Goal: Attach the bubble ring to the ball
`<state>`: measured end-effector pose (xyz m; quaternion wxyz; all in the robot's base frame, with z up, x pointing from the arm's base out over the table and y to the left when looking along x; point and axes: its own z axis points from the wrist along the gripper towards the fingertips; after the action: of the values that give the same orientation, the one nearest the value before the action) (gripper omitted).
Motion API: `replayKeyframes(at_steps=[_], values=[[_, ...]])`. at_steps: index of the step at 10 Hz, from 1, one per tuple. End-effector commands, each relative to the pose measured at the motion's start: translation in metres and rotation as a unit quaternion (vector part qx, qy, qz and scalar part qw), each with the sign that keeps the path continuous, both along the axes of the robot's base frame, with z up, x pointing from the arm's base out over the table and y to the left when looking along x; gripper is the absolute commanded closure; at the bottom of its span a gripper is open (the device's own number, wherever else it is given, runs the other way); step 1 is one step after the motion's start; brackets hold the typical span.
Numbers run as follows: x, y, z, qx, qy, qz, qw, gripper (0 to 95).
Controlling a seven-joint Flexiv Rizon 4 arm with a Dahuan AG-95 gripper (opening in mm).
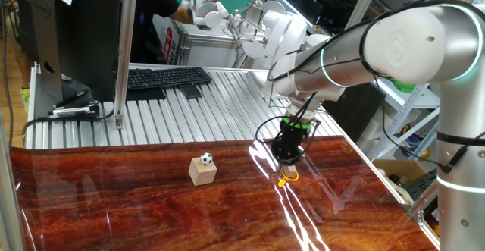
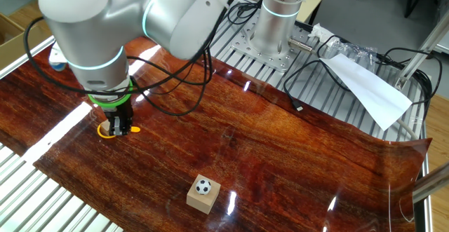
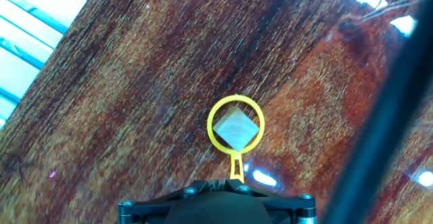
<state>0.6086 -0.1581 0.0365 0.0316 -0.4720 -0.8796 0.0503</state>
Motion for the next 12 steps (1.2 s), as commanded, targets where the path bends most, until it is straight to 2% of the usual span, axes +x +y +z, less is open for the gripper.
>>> replayKeyframes(at_steps=[1, 5, 8, 9, 12], values=[[-0.0005, 0.0003, 0.0, -0.004, -0.006, -0.003, 1.0, 95.0], [-0.0005, 0.0003, 0.0, 0.0, -0.012, 0.005, 0.9999, 95.0], [-0.0005, 0.0003, 0.0, 0.003, -0.01, 0.001, 0.9999, 95.0], [-0.0005, 0.0003, 0.0, 0.005, -0.01, -0.004, 0.9999, 57.0], [-0.0009, -0.0018, 0.0007, 0.008, -0.011, -0.001, 0.9999, 57.0]])
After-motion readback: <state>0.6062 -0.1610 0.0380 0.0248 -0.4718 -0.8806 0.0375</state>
